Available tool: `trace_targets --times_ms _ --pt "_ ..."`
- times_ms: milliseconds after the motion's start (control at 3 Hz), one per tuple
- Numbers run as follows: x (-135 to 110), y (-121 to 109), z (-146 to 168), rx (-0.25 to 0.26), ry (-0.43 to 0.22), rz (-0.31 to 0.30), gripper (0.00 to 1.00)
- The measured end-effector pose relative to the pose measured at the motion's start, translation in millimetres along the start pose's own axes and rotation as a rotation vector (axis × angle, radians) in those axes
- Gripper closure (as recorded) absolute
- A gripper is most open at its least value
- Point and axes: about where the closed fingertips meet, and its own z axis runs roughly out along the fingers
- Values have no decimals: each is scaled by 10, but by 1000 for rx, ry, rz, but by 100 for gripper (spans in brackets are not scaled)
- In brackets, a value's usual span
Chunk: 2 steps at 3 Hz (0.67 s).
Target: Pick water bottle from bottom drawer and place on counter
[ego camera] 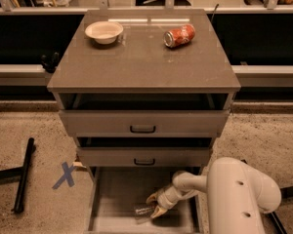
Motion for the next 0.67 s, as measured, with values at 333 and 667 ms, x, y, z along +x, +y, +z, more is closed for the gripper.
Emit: trace_targets --times_ms 333,667 --pt "-48 46 -137 10 -7 -11 96" --pt "-270 99 -648 52 -25 -71 100"
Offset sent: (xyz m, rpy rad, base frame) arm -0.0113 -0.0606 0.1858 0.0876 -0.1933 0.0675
